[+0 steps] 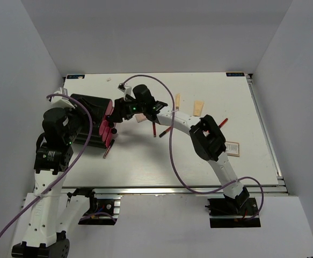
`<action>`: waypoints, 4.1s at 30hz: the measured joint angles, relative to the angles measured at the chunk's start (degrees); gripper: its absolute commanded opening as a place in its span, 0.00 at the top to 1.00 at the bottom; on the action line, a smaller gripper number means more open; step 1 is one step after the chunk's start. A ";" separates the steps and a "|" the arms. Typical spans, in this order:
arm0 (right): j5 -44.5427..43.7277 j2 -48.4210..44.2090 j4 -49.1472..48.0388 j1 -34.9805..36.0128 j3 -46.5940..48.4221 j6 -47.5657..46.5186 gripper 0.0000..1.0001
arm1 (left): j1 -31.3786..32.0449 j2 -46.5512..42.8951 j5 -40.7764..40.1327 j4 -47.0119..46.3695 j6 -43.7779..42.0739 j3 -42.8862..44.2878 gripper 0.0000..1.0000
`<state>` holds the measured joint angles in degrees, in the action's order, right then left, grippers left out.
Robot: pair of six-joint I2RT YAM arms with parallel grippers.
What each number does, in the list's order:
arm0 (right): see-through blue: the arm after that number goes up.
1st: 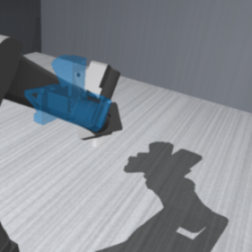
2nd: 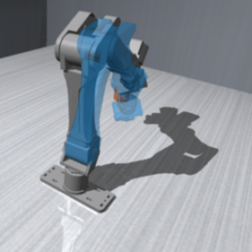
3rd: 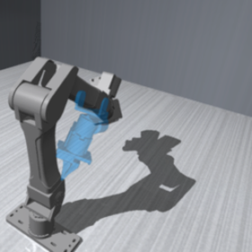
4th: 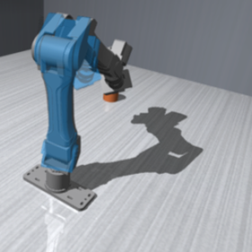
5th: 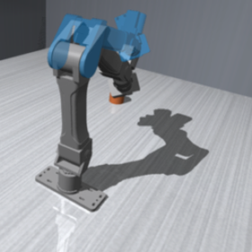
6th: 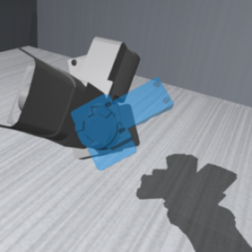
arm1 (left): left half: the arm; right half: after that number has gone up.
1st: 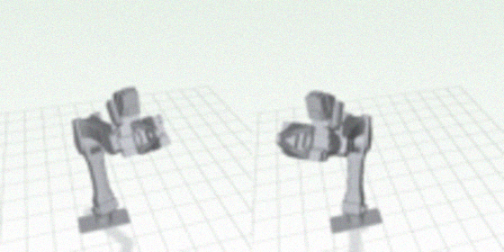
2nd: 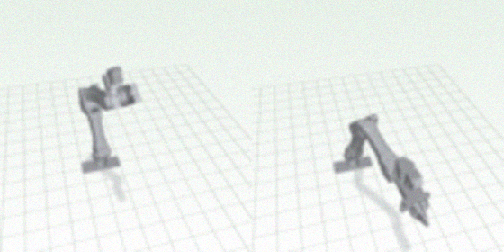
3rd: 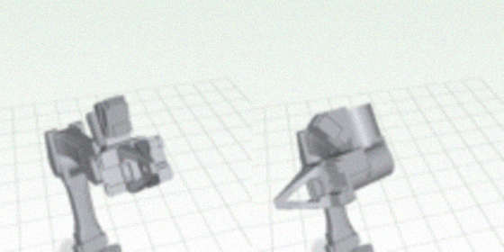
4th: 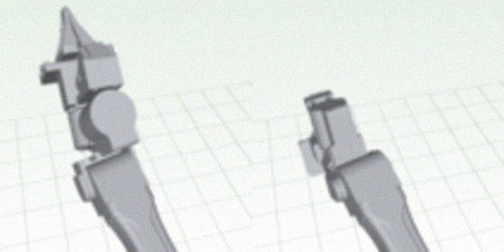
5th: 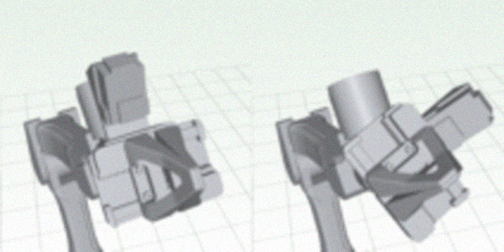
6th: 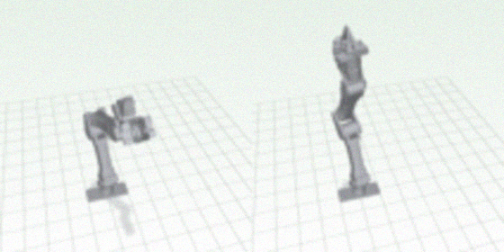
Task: Organize the makeup
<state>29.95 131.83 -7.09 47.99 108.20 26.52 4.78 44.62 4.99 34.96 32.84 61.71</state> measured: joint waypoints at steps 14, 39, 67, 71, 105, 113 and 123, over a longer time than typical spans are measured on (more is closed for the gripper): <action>-0.13 2.56 -3.02 0.81 4.11 -0.13 0.46 | 0.00 -1.33 0.22 1.79 0.83 0.04 0.13; 3.74 -10.14 -9.38 -2.97 -16.39 -3.21 1.00 | 0.00 0.04 8.81 -5.77 3.06 -5.90 0.14; 9.07 -23.17 -6.64 -9.09 -31.71 -11.54 0.11 | 0.00 -8.50 12.79 5.22 -0.28 -16.52 0.57; 10.14 -24.11 -6.25 -9.51 -32.13 -13.92 0.11 | 0.00 -9.11 12.04 6.80 -0.87 -18.56 0.58; -3.93 -46.69 19.17 -39.65 -43.28 -44.11 0.11 | 31.10 69.46 -4.02 5.29 -21.51 44.57 0.14; -20.65 -36.72 20.61 -39.34 -39.12 -26.77 0.12 | 30.14 75.87 -6.05 3.45 -24.24 47.69 0.18; -32.85 -12.28 27.17 -36.96 -17.22 -13.97 0.15 | 28.83 67.25 -2.27 -4.94 -16.61 35.76 0.15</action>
<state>-2.90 119.55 20.08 11.03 90.98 12.56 33.61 111.87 2.72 30.02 16.23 97.47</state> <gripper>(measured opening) 0.856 0.850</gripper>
